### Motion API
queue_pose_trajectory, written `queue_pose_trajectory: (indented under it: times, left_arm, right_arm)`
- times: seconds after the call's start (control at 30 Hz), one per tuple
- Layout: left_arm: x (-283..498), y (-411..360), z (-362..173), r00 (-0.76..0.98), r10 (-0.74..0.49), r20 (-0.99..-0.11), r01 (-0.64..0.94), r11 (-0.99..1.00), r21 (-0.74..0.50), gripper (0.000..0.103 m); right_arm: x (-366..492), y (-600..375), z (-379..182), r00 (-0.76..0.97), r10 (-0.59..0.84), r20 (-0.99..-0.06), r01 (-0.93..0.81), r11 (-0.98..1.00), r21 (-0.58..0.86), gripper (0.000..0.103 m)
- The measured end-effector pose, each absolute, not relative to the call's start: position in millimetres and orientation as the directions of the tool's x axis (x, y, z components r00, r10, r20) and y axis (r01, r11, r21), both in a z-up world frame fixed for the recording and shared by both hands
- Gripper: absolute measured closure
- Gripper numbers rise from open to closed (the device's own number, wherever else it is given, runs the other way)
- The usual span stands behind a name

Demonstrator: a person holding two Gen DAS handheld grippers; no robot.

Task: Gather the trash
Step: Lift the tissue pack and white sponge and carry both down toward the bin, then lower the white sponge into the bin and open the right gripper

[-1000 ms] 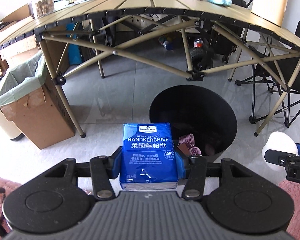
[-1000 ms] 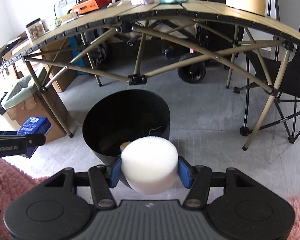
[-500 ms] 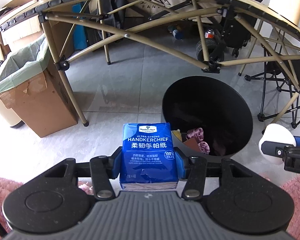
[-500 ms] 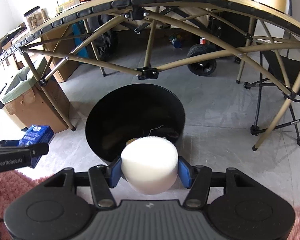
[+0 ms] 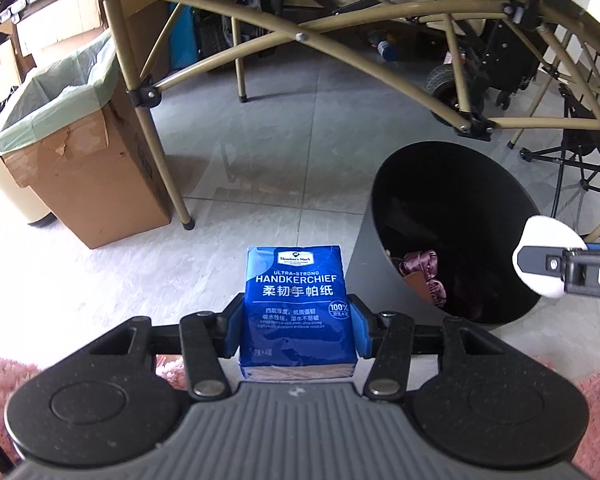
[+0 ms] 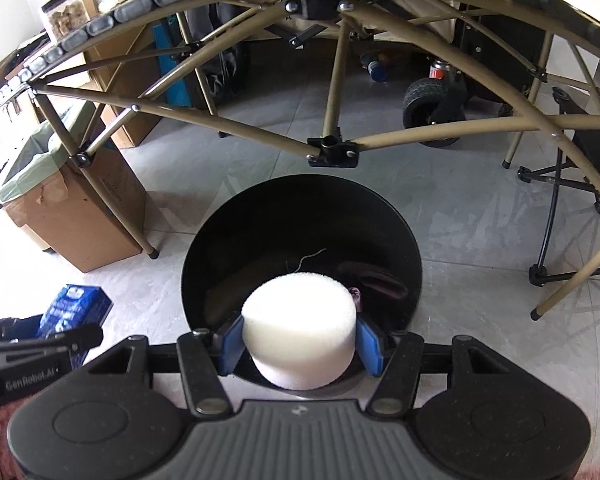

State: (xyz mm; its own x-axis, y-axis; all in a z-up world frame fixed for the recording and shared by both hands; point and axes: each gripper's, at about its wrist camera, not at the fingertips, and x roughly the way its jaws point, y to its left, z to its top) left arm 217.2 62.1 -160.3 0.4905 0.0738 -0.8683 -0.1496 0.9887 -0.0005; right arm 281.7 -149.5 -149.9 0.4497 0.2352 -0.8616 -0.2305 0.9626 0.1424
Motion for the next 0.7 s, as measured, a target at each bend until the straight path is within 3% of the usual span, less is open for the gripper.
queue_pose_trajectory:
  times: [0.6,0.67,0.7]
  left_arm:
    - [225.0,82.6,-174.8,0.436,0.099,-0.895,-0.215,0.977,0.004,0.051]
    - [224.2,83.3,-174.5,0.438,0.100,-0.893,-0.216,0.976,0.004,0.051]
    - [223.9,83.9,-174.7,0.438,0.099,-0.893,-0.216,0.976,0.003,0.051]
  right_arm:
    - [324.5,-118.5,-173.8,0.371,0.205,-0.906,-0.231,0.965,0.124,0.044]
    - [325.4,-118.3,-175.8,0.365,0.203,-0.909,-0.228,0.966,0.125,0.034]
    - [326.8,-118.5,-176.7,0.364,0.200,-0.910,-0.224,0.967,0.123,0.022]
